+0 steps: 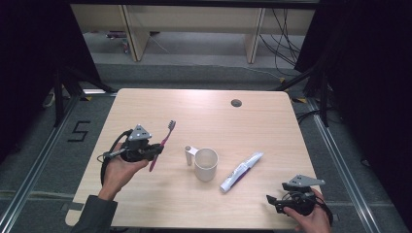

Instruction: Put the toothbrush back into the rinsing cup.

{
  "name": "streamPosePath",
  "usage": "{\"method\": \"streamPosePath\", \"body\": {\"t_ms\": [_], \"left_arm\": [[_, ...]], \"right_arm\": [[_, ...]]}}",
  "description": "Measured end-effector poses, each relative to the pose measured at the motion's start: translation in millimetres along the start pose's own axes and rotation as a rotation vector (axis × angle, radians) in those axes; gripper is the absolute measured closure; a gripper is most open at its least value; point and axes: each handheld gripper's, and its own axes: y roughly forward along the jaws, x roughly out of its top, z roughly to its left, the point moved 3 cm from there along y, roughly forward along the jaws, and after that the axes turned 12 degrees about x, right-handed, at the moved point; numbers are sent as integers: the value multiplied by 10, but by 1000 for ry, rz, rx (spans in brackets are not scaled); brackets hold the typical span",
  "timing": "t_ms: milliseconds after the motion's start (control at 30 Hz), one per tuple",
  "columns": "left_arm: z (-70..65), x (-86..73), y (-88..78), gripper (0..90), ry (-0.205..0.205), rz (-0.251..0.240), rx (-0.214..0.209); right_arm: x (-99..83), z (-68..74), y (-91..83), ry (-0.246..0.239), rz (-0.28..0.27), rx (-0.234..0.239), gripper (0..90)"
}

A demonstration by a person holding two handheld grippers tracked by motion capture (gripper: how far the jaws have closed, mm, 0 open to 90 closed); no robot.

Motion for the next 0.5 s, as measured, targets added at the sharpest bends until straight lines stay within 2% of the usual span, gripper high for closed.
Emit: {"method": "streamPosePath", "body": {"t_ms": [33, 67, 167, 200, 233, 267, 300, 333, 400, 433, 500], "left_arm": [[-14, -1, -3, 829, -17, -18, -1], [-21, -2, -11, 829, -25, -44, 10], [-52, -7, -20, 829, -37, -83, 9], [-61, -8, -24, 829, -41, -93, 8], [-72, -7, -22, 829, -52, -111, 10], [-94, -2, -19, 829, -72, -134, 15], [-107, -1, -20, 829, -75, -147, 15], [-118, 0, -18, 829, -81, -167, 16], [-137, 1, -9, 829, -101, -185, 12], [-140, 2, -6, 829, -103, -192, 12], [-154, 10, -6, 829, -121, -223, 15]], "right_arm": [[0, 0, 0, 0, 0, 0, 209], [-3, 14, -7, 22, 12, 1, 210], [-4, 12, -7, 20, 8, 4, 210], [-1, 18, -6, 32, 10, 14, 210], [1, -4, 1, 1, -3, 10, 210], [1, -4, 1, 1, -3, 10, 210], [4, -15, 5, -14, -16, 4, 210], [6, -3, -4, 5, -12, 9, 210], [4, -15, 5, -7, -14, 3, 210], [0, -2, -2, 11, -7, 5, 210], [10, -5, 0, 7, -16, 16, 210]]}}
